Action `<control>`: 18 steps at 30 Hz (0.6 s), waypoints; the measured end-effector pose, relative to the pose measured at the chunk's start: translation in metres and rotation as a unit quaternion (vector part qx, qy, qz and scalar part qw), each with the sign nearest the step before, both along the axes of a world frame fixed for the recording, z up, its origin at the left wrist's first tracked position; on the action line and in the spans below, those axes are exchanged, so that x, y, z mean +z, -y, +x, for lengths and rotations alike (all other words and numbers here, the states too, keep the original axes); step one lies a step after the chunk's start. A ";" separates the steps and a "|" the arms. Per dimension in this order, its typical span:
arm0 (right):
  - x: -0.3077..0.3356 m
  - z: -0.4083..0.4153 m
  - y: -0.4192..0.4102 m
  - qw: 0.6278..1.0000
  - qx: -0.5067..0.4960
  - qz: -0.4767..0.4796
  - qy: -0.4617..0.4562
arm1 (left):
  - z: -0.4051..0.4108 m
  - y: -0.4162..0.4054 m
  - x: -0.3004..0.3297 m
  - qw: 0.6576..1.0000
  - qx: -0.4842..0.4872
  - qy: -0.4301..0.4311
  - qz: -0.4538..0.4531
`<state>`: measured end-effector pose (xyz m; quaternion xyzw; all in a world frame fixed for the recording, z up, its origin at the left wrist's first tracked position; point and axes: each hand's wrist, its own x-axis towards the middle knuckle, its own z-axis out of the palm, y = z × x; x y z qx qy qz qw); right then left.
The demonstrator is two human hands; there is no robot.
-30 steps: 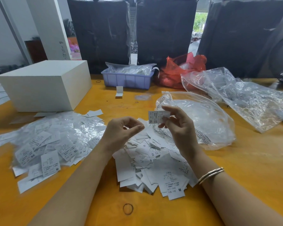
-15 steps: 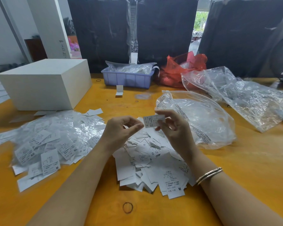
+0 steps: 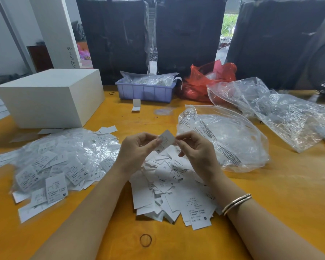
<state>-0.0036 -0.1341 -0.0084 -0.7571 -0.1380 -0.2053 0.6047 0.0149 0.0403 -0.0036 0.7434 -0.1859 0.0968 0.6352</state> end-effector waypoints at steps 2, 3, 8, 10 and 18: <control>-0.002 -0.002 -0.001 0.999 0.006 -0.038 0.016 | 0.000 0.000 -0.001 1.000 0.002 -0.001 0.000; -0.003 -0.003 -0.003 0.997 0.000 -0.072 0.031 | 0.000 0.000 -0.002 1.000 0.001 -0.001 0.002; -0.005 -0.009 -0.009 0.950 -0.034 -0.279 0.138 | 0.001 0.000 -0.003 1.000 -0.010 -0.015 0.015; -0.001 -0.007 -0.004 0.930 -0.071 -0.310 0.186 | 0.003 -0.005 -0.001 0.999 0.021 -0.004 0.040; 0.002 0.019 0.070 0.868 -0.366 -0.334 -0.022 | 0.010 -0.049 0.002 0.856 0.374 -0.030 0.355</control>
